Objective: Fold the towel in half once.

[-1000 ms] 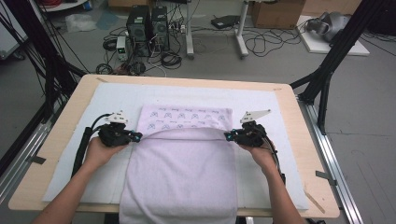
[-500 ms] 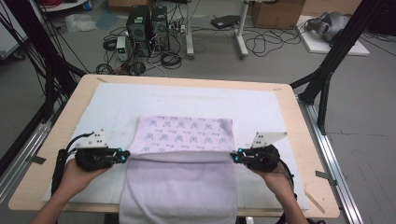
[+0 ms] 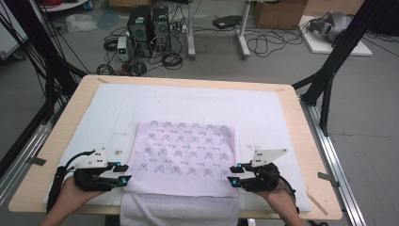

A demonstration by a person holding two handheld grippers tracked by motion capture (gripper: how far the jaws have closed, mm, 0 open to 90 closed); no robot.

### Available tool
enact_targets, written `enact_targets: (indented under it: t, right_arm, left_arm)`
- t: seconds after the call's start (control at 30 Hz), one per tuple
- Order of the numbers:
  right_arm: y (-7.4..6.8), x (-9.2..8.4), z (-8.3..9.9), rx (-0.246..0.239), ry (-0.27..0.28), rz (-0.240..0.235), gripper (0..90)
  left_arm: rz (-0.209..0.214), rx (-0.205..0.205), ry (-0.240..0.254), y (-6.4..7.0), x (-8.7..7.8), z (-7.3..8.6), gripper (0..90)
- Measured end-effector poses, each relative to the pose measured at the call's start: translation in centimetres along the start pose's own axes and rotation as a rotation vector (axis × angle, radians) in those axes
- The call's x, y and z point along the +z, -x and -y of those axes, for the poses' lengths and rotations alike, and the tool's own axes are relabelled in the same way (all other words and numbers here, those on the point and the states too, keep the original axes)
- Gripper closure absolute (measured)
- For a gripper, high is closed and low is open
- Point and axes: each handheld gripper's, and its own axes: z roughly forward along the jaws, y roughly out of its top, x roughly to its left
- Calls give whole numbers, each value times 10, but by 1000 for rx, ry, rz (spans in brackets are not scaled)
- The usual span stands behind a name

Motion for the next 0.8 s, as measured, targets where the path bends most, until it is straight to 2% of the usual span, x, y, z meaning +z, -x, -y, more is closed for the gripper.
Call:
enact_targets:
  t: [0.13,0.23,0.3,0.43,0.53,0.57,0.6,0.7,0.8]
  right_arm:
    - [6,24,2,-14,-72,15,556]
    - [17,32,-2,-4,-93,43,544]
    - [28,32,-8,-7,-93,80,531]
    - [61,32,-22,19,-93,154,468]
    - [89,33,-30,66,-88,187,433]
    - [97,33,-32,78,-82,197,420]
    - [105,33,-34,88,-75,206,404]
    - [125,36,-39,105,-79,233,369]
    - [141,38,-40,128,-81,257,348]
  left_arm:
    - [-11,-12,-25,-10,16,-2,584]
    - [-49,-18,-28,-21,23,-10,571]
    - [-76,-31,-18,-33,27,-17,572]
    - [-171,-70,-1,-61,40,-32,589]
    - [-227,-127,18,-82,51,-38,602]
    - [-273,-131,18,-88,55,-39,602]
    - [-299,-146,15,-95,58,-40,600]
    - [-307,-218,-21,-119,71,-44,535]
    - [-290,-261,-20,-134,81,-48,454]
